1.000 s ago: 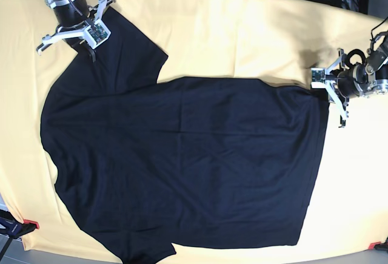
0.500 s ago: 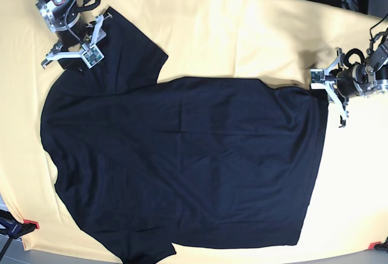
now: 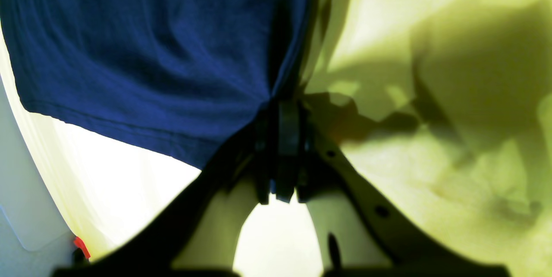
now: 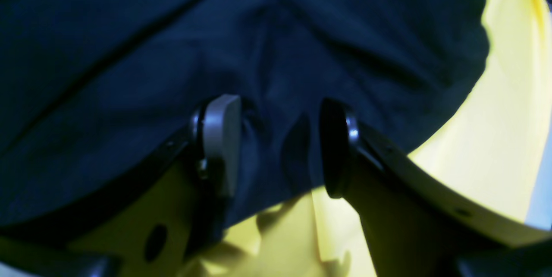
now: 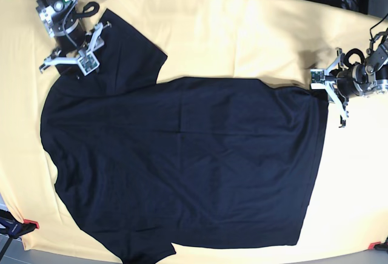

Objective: Fold the T-shirt properly
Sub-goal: 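Lower both grippers to the shirt's back edge and grasp it, then lift the grasped edge and pull it toward the robot with both grippers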

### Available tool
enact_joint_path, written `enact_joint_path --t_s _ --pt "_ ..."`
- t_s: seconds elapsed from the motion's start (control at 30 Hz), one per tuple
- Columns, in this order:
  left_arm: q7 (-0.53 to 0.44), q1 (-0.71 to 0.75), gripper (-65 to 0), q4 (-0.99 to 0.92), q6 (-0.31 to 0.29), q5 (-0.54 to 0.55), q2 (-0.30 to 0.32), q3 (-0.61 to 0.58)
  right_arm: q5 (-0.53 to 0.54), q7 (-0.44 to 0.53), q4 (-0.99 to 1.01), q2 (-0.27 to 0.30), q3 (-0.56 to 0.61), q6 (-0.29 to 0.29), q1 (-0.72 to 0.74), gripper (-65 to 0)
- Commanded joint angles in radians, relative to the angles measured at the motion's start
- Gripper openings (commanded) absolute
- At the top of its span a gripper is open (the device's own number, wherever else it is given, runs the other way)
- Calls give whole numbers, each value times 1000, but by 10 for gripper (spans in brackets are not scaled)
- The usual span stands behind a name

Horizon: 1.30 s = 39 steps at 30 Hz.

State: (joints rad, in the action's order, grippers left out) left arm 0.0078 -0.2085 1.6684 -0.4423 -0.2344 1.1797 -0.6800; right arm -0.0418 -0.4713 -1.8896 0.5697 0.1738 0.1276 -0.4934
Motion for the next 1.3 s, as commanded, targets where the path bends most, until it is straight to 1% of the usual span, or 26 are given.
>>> enact_joint_path --t_s 0.0,0.17,0.2,0.23,0.3,0.33,0.43,0.57,0.63,0.7,0.77,0.8,0.9,0.97,1.07,1.1,1.2,1.27 --pt "-7 -14 -650 9 12 7 25 11 -14 -49 24 13 -5 3 8 -329" --pt "-7 -14 -650 9 12 7 25 11 -14 -64 34 13 -5 4 28 -341" --pt "-6 -14 -650 9 12 7 26 11 -14 -65 32 13 -5 5 28 -380" --pt "-6 -14 -650 9 12 7 26 11 -14 -71 31 13 -5 4 28 -444" --pt "-7 -14 -650 9 12 7 25 11 -14 -76 24 13 -5 4 28 -602" --pt "-7 -14 -650 9 12 7 25 11 -14 -84 18 13 -5 4 28 -650" --pt "-7 -14 -650 9 12 7 25 11 -18 -102 -19 13 -5 2 27 -650" --pt "-7 -14 -650 10 12 10 26 11 -26 -121 -109 16 -5 -22 23 -650" --pt "-7 -14 -650 10 12 45 26 11 -79 -149 -142 19 -5 -26 17 -650" --pt "-7 -13 -650 16 6 93 32 11 -135 -156 -164 38 -5 -47 -1 -650" --pt "-7 -13 -650 39 -28 133 51 11 -171 -159 -186 66 -6 -77 -32 -650" --pt "-7 -13 -650 58 -56 145 65 11 -178 -163 -201 80 -9 -87 -50 -650" --pt "-7 -13 -650 137 -109 147 121 11 -178 -163 -253 109 -33 -94 -115 -650" --pt "-7 -13 -650 188 -135 149 162 11 -168 -171 -295 114 -57 -92 -159 -650" --pt "-7 -13 -650 250 -187 199 210 11 -136 -179 -357 114 -98 -63 -227 -650" --pt "-7 -12 -650 267 -208 209 222 11 -116 -178 -375 114 -112 -58 -249 -650" --pt "-5 17 -650 307 -245 209 249 11 -85 -182 -415 114 -140 -41 -312 -650" --pt "1 47 -650 322 -256 199 256 11 -87 -187 -431 114 -143 -42 -348 -650"
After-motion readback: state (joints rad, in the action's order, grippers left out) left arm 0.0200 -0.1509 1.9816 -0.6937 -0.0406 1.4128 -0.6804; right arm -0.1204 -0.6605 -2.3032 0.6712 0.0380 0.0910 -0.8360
